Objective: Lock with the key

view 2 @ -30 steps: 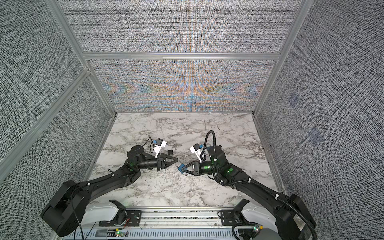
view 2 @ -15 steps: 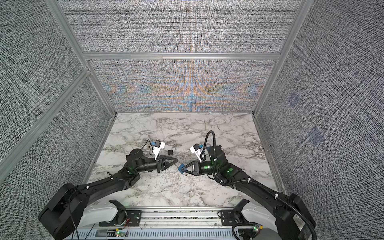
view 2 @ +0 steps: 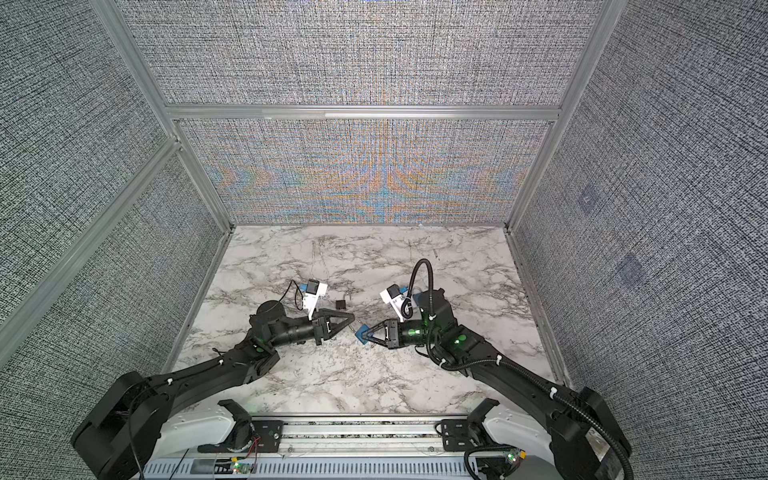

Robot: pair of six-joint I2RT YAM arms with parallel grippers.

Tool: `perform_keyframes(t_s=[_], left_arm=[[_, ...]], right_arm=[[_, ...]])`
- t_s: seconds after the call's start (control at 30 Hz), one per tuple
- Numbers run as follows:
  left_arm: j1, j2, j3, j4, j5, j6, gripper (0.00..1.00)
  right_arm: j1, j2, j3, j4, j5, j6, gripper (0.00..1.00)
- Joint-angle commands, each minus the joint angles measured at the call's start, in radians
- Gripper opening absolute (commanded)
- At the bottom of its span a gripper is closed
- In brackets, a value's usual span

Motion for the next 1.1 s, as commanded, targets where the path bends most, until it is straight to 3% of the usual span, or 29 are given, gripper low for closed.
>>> perform_keyframes(t_s=[0.0,0.27,1.07], left_arm=[[-0.022,0.004,0.000,-0.155,0.109,0.045,0.00],[-0.019,0.017,0.033,-0.214,0.074,0.109,0.00],[0.008,-0.029,0.064,-0.260,0.054,0.119,0.00]], right_arm=[[-0.002,0.001,0.030,0.337,0.010,0.013,0.00],[-0.002,-0.020,0.016,0.349,-0.010,0.040,0.00],[-0.002,-0.039,-0.010,0.347,-0.016,0.055,0.00]])
